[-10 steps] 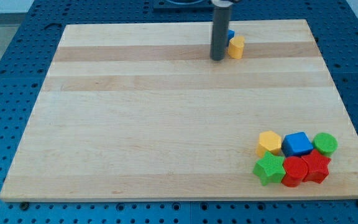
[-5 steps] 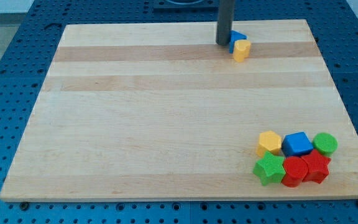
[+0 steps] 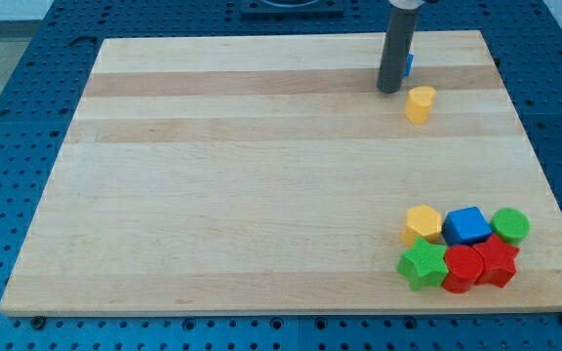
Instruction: Push yellow heart near to blue cube
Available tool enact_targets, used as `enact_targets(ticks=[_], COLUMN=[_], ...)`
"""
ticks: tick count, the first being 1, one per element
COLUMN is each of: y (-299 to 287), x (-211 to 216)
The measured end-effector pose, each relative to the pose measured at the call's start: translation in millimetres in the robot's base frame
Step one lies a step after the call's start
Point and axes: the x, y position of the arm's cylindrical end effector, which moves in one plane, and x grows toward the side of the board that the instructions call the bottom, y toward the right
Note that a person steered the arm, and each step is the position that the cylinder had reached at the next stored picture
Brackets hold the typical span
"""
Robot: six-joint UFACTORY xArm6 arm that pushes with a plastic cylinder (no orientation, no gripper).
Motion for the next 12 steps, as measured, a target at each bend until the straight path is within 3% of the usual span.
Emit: enact_targets(ticks=[1,3,4,6,9,11,12], y=[18.5,23.8,25.1,46.1,52.6,75.0,102.8], x=[10.9,89.9,103.1,74.7,161.3,127.5,132.5])
